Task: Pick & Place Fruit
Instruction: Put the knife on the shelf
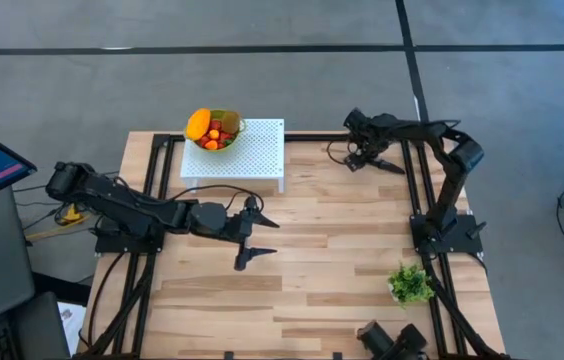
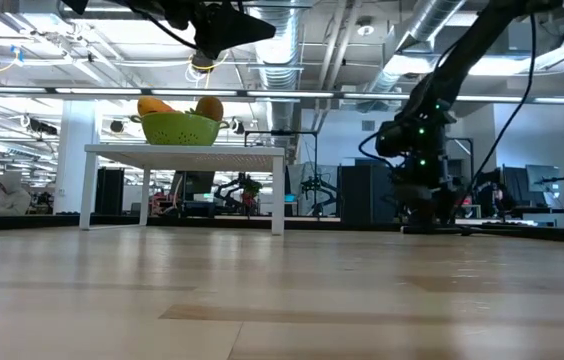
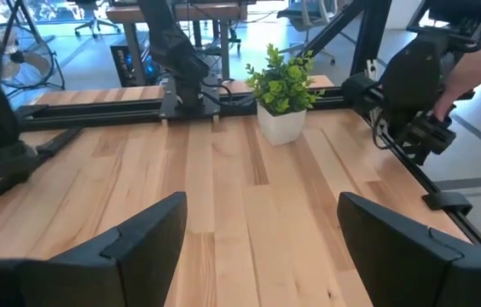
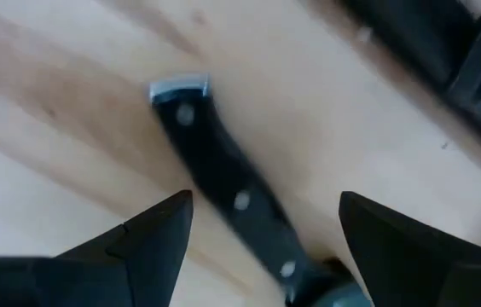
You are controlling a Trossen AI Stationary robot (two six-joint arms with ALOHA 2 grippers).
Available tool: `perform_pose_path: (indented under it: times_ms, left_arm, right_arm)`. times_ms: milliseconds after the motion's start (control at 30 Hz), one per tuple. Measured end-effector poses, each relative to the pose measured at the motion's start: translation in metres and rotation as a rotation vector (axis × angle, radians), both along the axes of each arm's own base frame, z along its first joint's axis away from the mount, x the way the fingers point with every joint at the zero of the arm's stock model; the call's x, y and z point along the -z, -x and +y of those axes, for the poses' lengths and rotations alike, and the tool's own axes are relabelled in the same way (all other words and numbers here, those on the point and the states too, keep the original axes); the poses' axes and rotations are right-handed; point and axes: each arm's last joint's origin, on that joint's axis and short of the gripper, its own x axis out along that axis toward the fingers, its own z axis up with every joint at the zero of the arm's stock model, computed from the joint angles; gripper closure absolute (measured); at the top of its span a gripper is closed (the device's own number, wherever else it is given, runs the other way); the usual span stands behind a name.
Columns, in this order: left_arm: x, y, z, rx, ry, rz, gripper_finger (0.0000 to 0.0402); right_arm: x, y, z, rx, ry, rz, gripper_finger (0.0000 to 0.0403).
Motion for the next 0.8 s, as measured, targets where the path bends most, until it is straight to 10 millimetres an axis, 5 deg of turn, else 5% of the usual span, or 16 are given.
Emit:
perform_pose_path:
  times_ms: [233, 533, 800]
  left_arm:
    - [-0.001, 0.0, 0.0, 0.001, 0.002, -0.006, 0.0105]
    - [-0.001, 0.0, 0.0, -0.001, 0.008, -0.006, 0.0105]
    - [-0.001, 0.0, 0.0, -0.002, 0.008, -0.006, 0.0105]
  right_arm:
    - [0.007, -0.006, -0.01, 0.007, -0.155, -0.118, 0.0113]
    - [0.013, -0.025, 0.003, -0.054, -0.225, -0.102, 0.0133]
    - [0.014, -0.03, 0.01, -0.1, -0.239, -0.084, 0.0205]
